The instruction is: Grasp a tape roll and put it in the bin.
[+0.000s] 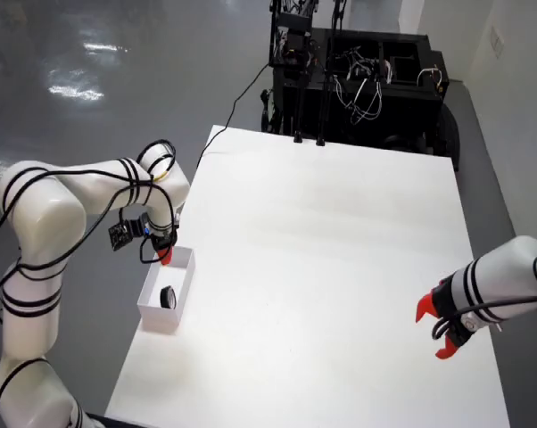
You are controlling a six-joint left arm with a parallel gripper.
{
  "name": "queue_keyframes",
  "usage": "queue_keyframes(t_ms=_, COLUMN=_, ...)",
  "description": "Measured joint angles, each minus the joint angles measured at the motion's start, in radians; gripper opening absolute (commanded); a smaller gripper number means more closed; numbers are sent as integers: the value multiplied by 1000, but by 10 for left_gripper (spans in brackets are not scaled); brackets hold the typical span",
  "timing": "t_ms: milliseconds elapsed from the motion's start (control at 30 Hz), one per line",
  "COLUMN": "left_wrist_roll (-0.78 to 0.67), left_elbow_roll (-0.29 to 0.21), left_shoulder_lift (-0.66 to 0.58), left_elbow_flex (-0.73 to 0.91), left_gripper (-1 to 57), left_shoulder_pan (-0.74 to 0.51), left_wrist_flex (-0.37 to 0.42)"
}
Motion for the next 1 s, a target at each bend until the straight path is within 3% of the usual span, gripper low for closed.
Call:
queue_keyframes(t_ms=233, left_wrist_roll=2, left_elbow_roll=4, left_shoulder_lift=9, left_elbow_flex=0, left_gripper=-4, left_shoulder_pan=-53, left_wrist_flex=-19)
queue_keyframes(t_ms=633, left_wrist_roll=4, left_elbow_roll=16, left_shoulder_lift=-3, left_elbow_flex=-2, left_gripper=-4, left_shoulder_pan=-227, left_wrist_flex=-40)
queue_keyframes(t_ms=1000, left_wrist_roll=6, left_elbow_roll=22, left_shoulder_lift=-40, left_elbow_flex=-3, left_gripper=-4, left_shoulder_pan=-465, left_wrist_flex=-42)
